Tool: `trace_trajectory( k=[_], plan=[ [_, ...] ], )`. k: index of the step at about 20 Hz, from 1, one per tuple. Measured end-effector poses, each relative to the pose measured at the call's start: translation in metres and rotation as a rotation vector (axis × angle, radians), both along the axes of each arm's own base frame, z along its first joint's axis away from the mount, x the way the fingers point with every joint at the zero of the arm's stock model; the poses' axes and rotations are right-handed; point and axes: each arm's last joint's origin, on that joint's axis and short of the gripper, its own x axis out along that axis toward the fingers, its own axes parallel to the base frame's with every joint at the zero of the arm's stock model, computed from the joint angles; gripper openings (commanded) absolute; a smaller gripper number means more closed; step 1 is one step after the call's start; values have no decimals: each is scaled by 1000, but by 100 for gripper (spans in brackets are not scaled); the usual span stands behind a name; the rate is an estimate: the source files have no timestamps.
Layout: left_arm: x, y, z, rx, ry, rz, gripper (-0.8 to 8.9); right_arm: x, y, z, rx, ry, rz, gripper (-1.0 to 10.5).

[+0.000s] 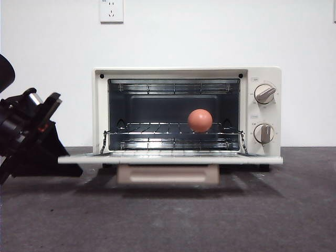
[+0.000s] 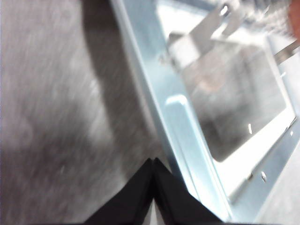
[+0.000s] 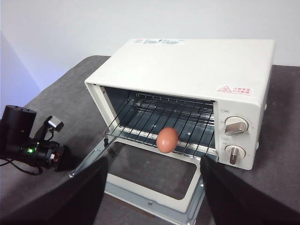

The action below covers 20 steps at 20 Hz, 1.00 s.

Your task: Eggoven

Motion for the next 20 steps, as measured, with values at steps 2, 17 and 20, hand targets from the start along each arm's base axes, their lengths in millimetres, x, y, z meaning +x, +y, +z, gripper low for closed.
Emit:
trace_trajectory(
  k=[2, 17, 20],
  plan=[
    [4, 1, 5, -49, -30, 12, 6, 0, 0, 0, 0, 0, 0, 317],
    [39, 3, 62, -298, -264, 100, 7, -1, -1, -6, -37, 50, 0, 317],
    [37, 3, 65, -297, -244, 103, 7, -2, -1, -7, -44, 58, 0, 317]
  ],
)
